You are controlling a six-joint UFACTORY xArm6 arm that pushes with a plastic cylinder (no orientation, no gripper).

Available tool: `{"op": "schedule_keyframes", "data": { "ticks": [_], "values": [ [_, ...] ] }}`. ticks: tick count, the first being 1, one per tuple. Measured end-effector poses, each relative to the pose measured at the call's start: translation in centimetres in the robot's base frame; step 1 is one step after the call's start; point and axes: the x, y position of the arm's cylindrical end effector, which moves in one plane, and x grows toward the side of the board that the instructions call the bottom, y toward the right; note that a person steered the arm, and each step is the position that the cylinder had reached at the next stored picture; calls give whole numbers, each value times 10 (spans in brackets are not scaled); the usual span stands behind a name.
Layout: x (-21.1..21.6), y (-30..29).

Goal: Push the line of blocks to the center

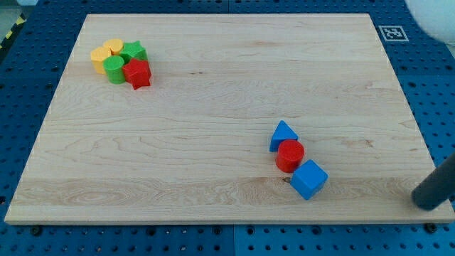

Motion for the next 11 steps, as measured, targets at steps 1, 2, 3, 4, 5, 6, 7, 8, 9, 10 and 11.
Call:
{"op": "schedule_keyframes", "data": {
  "ticks": [1, 2, 3, 4, 5, 6, 7, 8, 9, 10, 11],
  "values": [
    [2, -66],
    [-1, -94],
    [-3, -95],
    [-13, -112],
    [-20, -136],
    [-29, -147],
    [-43, -158],
    [-62, -174],
    [-88, -185],
    [-117, -191],
    [-151, -203]
  ]
}}
